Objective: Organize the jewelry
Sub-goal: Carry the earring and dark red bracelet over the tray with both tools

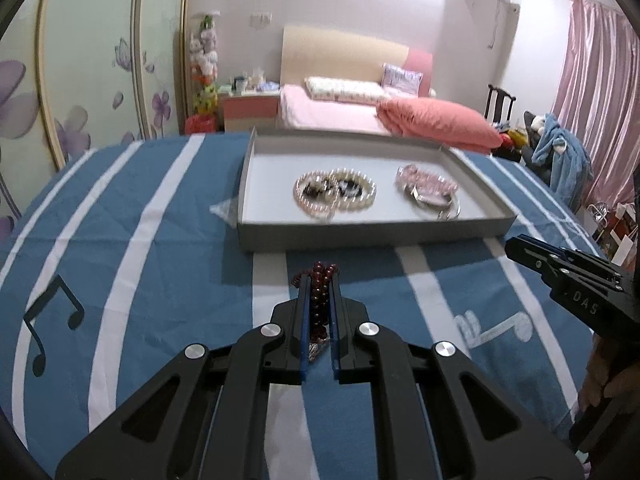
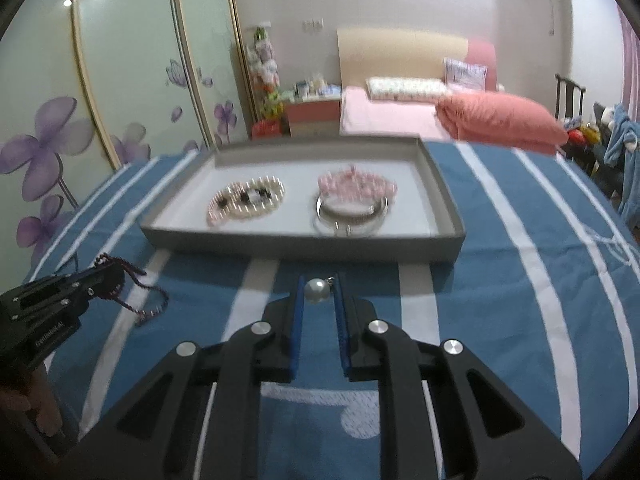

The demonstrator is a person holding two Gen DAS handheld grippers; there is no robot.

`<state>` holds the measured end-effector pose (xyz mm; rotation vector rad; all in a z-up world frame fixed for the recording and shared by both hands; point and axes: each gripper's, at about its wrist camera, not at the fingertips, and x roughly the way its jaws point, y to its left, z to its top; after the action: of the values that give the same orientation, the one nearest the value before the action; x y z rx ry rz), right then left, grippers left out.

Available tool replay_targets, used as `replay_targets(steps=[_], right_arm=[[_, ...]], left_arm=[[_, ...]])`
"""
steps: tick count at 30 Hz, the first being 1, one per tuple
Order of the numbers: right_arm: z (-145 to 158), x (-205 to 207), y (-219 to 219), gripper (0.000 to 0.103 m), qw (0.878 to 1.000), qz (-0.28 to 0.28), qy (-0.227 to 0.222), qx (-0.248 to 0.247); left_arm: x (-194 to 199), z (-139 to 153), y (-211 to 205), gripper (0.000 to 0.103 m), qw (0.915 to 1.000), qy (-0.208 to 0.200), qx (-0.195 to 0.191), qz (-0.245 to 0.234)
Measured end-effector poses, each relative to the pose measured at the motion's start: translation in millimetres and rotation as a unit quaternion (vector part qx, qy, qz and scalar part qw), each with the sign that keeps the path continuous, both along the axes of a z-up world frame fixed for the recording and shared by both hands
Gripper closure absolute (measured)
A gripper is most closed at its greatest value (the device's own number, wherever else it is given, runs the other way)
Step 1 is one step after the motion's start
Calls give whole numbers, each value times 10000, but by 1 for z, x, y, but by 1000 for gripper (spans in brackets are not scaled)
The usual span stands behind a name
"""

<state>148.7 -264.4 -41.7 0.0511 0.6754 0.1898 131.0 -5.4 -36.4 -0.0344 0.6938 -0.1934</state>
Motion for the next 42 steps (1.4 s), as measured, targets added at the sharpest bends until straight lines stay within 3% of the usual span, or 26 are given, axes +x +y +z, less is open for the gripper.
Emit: replay_targets(steps=[10,15,34,42], right_arm=[[38,-16,11,87,9927,-79,-1205,-65],[51,-17,16,87,9872,-145,-1579,-190],[55,-7,16,87,9826,-324,-1816,-228],[59,14,14,87,9824,-343,-1825,-205]], left_arm=[[-4,27,-16,94,9971,-754,87,45],[2,36,-22,94,9951,-975,146,65],[11,40,-29,94,9934,-1125,161,125],[32,39,-33,94,9941,-1072,137,122]])
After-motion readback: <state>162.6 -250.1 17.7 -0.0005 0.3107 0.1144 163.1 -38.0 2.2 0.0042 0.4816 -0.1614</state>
